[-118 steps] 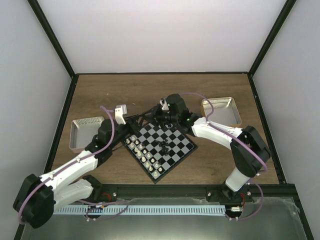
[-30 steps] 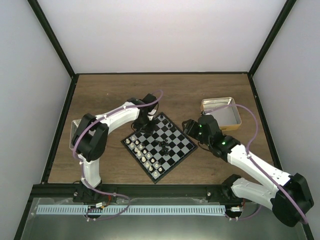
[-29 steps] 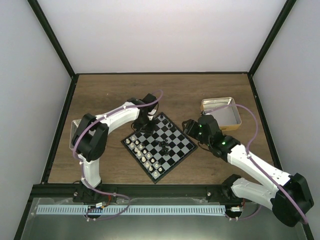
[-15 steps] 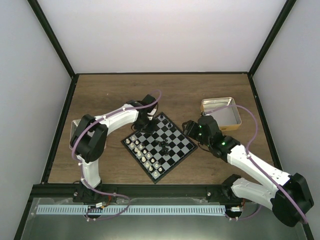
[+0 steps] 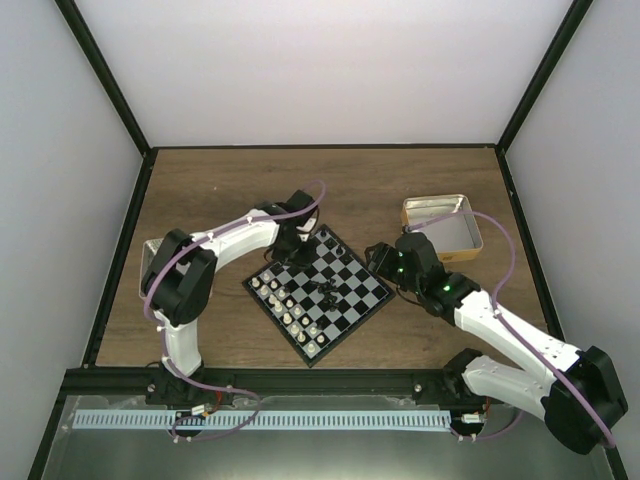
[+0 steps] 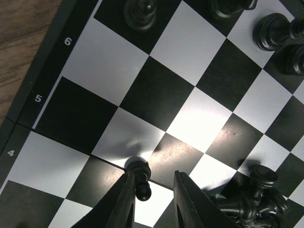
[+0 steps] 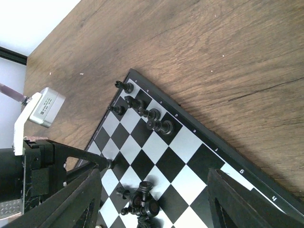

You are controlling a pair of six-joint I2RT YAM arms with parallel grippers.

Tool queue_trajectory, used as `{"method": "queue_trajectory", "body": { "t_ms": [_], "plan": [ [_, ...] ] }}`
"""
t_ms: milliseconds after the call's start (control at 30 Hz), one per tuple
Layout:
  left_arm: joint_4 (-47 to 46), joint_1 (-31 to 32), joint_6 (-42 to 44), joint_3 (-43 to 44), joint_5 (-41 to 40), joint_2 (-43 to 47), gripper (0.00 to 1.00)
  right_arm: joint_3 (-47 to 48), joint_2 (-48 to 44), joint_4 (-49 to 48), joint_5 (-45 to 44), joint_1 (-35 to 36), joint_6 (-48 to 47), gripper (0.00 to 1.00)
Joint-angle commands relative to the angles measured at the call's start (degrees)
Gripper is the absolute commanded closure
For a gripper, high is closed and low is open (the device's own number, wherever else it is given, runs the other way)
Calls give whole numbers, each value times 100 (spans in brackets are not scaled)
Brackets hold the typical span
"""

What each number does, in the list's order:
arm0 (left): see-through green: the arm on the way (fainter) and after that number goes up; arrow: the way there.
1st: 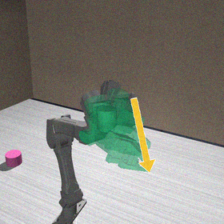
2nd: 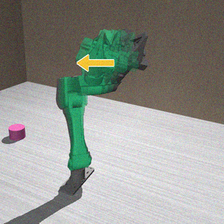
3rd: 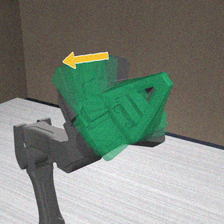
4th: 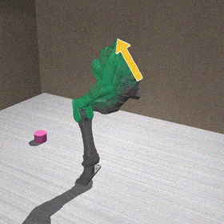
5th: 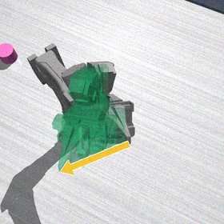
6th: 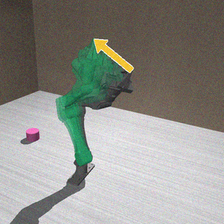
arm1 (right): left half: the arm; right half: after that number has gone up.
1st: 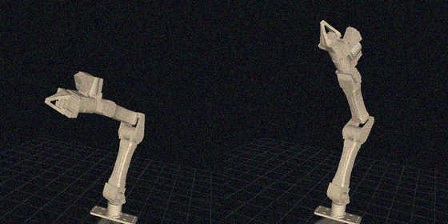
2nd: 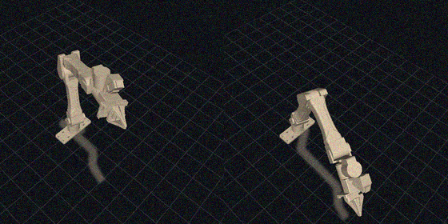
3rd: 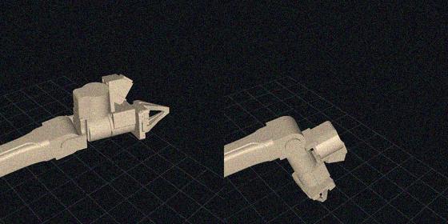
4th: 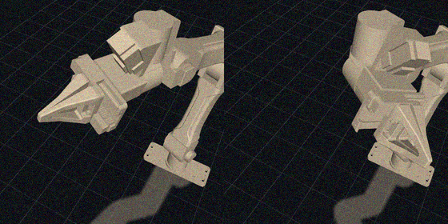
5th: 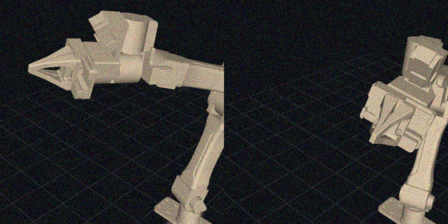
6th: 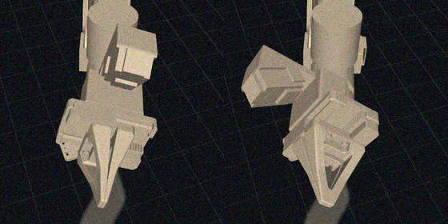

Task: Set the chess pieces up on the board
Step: Pick up the chess piece from the chessboard.

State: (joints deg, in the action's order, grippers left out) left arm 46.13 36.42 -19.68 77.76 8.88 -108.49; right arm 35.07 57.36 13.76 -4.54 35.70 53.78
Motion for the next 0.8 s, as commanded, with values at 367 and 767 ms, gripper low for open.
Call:
{"method": "queue_trajectory", "body": {
  "t_ms": [367,767],
  "plan": [
    [68,135,26,-37,-249,-84,77,-87,-76,24,-134,-10,-9,38],
    [41,215,26,11,-335,-212,85,-92,-76,30,-170,-11,-3,38]
  ]
}}
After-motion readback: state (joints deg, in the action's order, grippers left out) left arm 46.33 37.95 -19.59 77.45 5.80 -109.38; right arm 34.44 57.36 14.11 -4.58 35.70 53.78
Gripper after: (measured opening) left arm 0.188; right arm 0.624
